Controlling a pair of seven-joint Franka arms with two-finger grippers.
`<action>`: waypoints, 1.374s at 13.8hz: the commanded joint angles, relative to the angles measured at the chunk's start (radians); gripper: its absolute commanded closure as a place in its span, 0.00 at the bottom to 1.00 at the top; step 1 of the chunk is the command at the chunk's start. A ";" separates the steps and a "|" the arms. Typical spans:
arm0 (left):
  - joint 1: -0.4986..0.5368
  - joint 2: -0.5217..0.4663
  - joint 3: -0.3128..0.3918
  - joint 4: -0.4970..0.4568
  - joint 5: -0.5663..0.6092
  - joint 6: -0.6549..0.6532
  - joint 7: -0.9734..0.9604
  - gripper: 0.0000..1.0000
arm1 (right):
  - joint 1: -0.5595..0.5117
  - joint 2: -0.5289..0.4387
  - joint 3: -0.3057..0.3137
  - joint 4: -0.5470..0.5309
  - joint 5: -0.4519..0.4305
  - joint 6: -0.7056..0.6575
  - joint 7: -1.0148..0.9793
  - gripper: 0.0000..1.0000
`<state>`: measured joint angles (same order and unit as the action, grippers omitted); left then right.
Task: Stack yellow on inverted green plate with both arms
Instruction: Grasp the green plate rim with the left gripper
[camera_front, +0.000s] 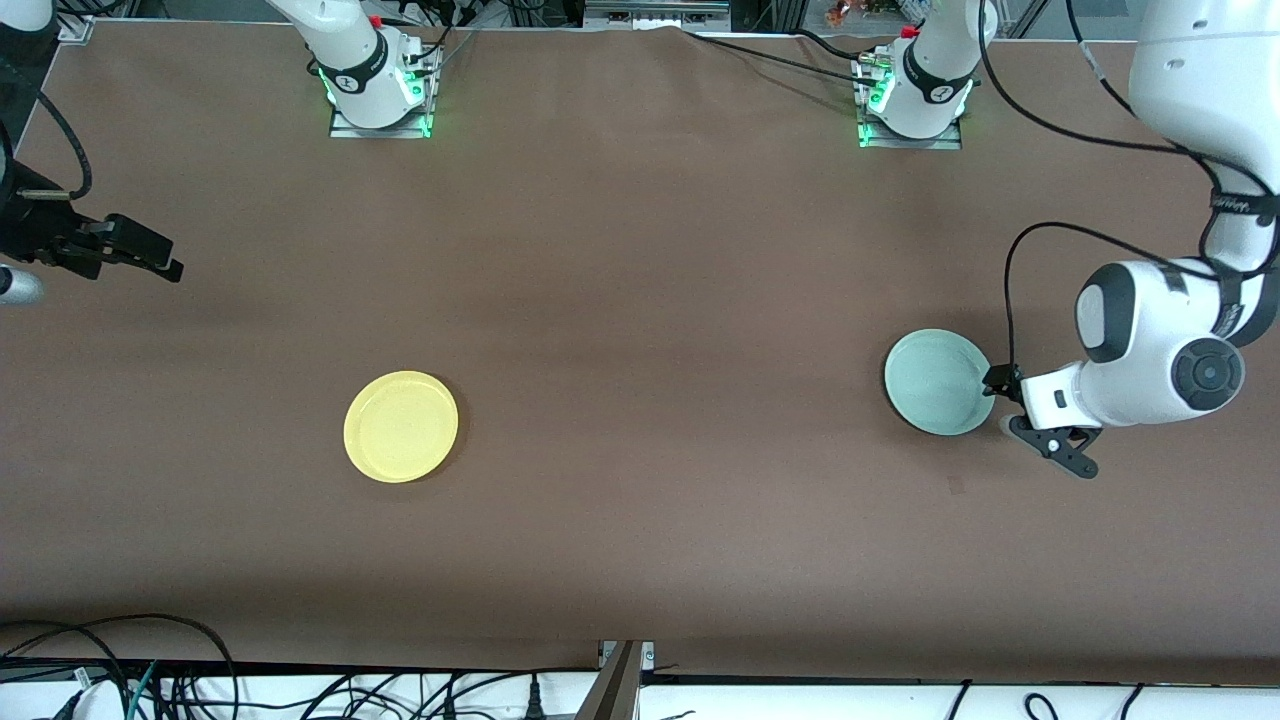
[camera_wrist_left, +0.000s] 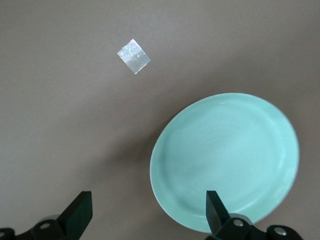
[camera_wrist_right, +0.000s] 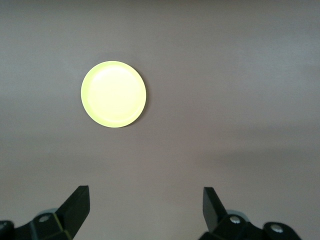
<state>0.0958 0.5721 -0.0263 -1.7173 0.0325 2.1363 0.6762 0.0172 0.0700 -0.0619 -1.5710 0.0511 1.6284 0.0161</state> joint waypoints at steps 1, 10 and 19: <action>0.005 0.025 -0.003 0.002 -0.014 0.020 0.086 0.00 | -0.010 -0.010 -0.013 0.012 0.013 -0.009 -0.018 0.00; 0.008 0.049 -0.006 -0.134 -0.014 0.221 0.148 0.64 | 0.000 0.024 -0.001 0.006 0.003 -0.010 0.001 0.00; 0.001 0.003 -0.006 -0.122 -0.014 0.196 0.140 1.00 | 0.001 0.056 -0.001 0.006 0.012 -0.053 0.001 0.00</action>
<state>0.0996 0.6065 -0.0316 -1.8379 0.0325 2.3490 0.7944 0.0193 0.1191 -0.0655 -1.5715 0.0525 1.6146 0.0187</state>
